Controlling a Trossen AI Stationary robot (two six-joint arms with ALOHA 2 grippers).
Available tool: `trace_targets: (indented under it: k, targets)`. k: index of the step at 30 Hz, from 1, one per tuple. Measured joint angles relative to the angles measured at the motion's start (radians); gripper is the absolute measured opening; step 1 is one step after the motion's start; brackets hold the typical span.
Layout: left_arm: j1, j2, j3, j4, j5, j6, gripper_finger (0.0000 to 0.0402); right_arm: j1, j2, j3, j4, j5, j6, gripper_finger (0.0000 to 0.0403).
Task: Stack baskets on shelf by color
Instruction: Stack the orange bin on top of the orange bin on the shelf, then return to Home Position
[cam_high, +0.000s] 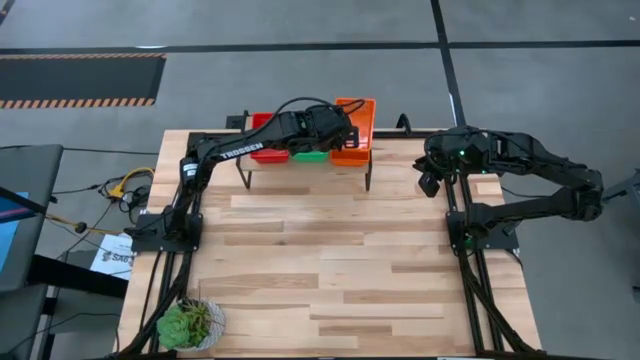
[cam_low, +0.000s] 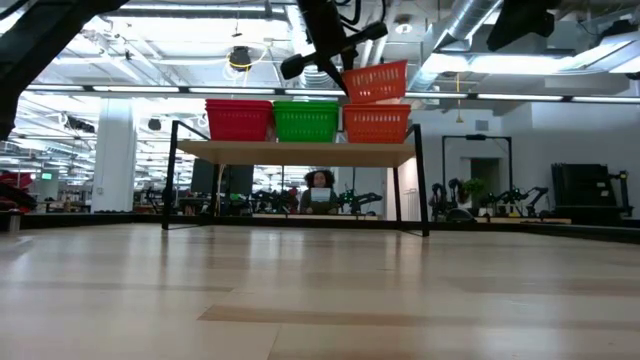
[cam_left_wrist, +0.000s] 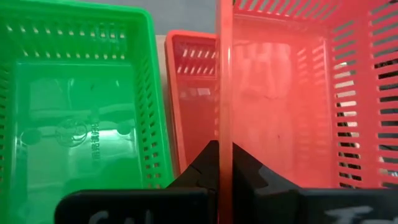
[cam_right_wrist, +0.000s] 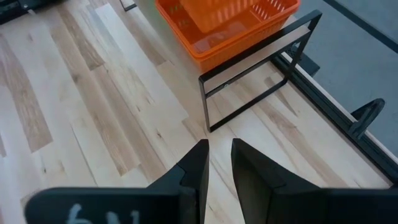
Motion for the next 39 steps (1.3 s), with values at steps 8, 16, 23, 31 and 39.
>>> trace_targets:
  k: [8,16,23,31,39]
  targets:
    - [0.000,0.000,0.000,-0.001,0.003,-0.019,0.0000,0.000,0.000,0.000,0.000,0.000,0.000,0.0093]
    - [0.000,0.000,0.000,-0.001,0.014,-0.019,0.0007,0.000,0.000,0.000,0.000,0.000,0.000,0.0093]
    - [0.000,0.000,0.000,-0.001,0.021,-0.024,0.0048,0.000,0.000,0.000,0.000,-0.001,0.000,0.0093]
    - [0.002,0.000,0.000,0.003,0.020,-0.027,0.0098,0.000,0.000,0.000,0.000,-0.001,0.000,0.0093]
    - [0.017,-0.001,0.023,0.041,0.034,0.007,0.0117,0.000,0.000,0.000,0.000,-0.001,0.000,0.0093]
